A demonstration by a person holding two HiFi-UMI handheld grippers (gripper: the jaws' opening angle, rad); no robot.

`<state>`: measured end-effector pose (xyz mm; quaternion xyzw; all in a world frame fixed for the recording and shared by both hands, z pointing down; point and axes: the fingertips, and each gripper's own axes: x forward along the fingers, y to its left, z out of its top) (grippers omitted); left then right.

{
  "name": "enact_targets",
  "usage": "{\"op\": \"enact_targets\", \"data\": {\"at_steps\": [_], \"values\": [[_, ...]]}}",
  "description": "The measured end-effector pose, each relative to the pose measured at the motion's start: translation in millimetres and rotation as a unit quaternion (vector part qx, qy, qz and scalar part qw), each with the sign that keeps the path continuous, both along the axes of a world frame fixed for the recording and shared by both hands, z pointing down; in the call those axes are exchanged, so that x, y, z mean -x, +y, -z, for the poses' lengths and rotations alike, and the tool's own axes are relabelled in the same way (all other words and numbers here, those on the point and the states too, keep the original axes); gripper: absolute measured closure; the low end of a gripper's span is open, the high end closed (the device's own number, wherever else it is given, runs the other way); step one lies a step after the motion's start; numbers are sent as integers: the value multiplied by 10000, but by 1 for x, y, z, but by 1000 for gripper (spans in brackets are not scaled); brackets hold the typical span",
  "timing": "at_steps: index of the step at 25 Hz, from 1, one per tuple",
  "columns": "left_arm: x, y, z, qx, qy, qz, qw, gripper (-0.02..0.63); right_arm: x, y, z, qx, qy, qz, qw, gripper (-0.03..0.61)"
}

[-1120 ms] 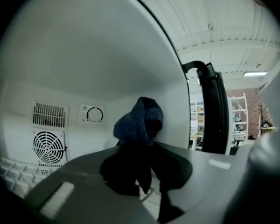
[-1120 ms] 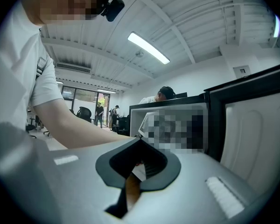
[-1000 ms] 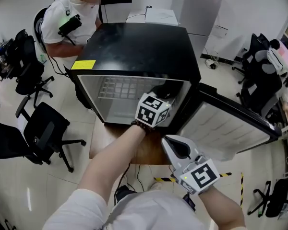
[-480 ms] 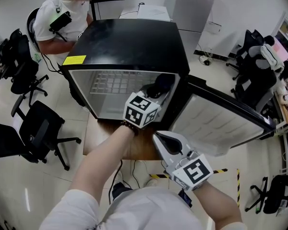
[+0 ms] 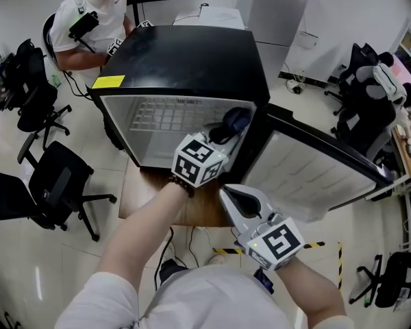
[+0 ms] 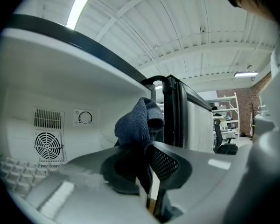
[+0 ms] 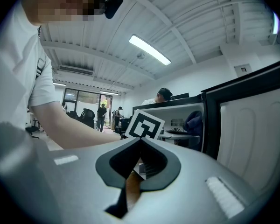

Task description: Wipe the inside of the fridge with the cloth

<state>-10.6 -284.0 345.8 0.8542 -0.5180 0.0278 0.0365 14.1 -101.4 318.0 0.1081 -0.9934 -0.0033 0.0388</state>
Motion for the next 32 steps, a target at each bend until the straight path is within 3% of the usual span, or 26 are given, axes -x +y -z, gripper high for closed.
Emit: {"op": "enact_targets", "data": {"at_steps": [15,19,25,32], "values": [[23,62,21,-254,249,-229,9991,561,-8,-27,14,-177,-97,-246,9995,567],[35,91,22,-190,434,-571,9972,561,1,-36,18,-268,-47,-206,9994,494],[52,138,20,53,743,-1242,9895,561,34,-38,6,19,254,289,9993,308],[81,189,12,430,869,-1823,9784,561,78,-12,-11,487,626,1451,9862,287]]}}
